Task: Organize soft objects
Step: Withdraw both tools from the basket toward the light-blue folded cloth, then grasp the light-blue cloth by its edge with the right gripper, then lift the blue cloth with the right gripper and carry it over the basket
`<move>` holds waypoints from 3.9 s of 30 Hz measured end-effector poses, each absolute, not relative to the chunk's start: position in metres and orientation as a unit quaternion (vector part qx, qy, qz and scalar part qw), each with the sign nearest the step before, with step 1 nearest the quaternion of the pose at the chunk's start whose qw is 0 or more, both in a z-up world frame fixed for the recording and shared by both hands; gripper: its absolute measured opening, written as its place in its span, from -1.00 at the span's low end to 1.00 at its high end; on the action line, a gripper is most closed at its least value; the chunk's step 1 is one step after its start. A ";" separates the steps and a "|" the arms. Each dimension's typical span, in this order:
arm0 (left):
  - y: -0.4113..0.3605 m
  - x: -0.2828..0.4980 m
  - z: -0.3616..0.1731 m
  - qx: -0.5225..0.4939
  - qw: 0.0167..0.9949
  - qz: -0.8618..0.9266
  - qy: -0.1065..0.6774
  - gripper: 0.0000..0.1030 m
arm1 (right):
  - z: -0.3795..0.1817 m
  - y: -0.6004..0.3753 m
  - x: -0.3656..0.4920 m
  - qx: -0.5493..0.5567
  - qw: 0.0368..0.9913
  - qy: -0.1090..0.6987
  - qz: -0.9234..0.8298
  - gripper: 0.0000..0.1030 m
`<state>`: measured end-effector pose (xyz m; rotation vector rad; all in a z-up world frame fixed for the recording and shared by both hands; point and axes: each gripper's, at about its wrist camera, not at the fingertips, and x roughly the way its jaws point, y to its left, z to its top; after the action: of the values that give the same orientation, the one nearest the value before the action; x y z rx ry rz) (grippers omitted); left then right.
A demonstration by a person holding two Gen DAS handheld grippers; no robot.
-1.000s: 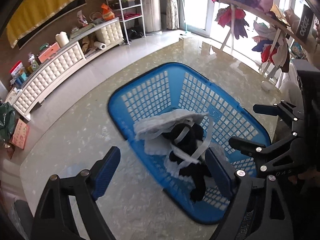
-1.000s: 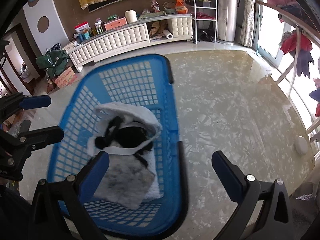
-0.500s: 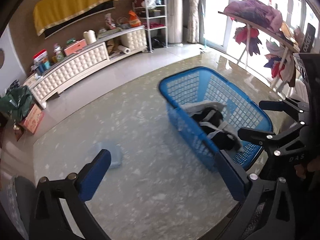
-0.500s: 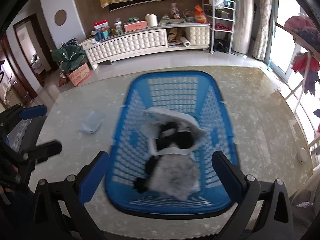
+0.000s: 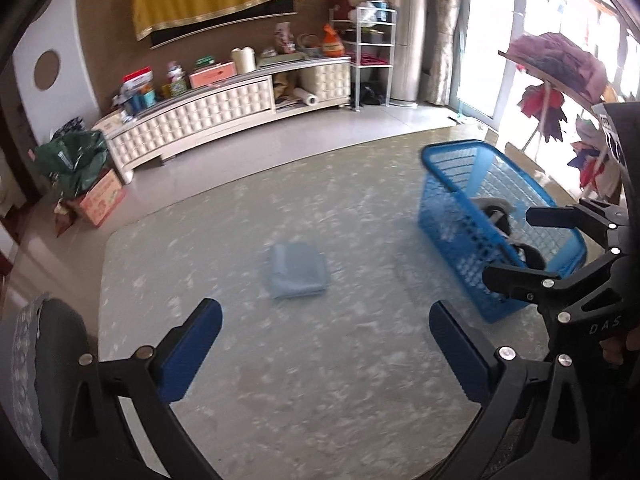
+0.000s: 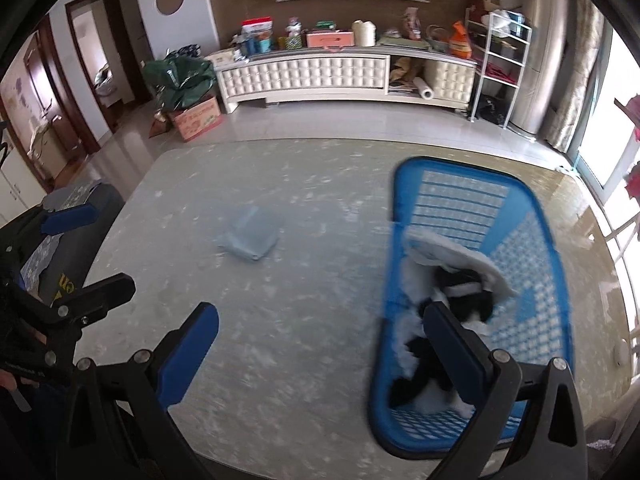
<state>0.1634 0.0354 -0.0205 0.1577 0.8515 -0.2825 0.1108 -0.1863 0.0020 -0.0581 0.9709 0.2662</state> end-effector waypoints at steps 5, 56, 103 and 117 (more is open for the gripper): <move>0.063 0.166 -0.030 0.057 0.901 -0.114 0.415 1.00 | -0.006 -0.161 0.127 -0.042 0.868 0.471 0.151 0.99; 0.169 0.259 -0.144 -0.007 0.873 -0.010 0.488 1.00 | -0.160 -0.036 0.258 -0.096 0.805 0.565 0.149 0.30; 0.040 0.166 -0.008 0.032 0.917 -0.067 0.393 1.00 | -0.007 -0.141 0.122 -0.049 0.873 0.443 0.199 -0.78; -0.052 0.169 0.016 0.069 0.918 -0.117 0.372 1.00 | 0.011 -0.200 0.113 -0.014 0.897 0.414 0.155 -0.78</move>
<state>0.1688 -0.0523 0.0156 0.1419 0.7647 -0.2412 0.1126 -0.1997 0.0112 -0.0291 0.8581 0.3214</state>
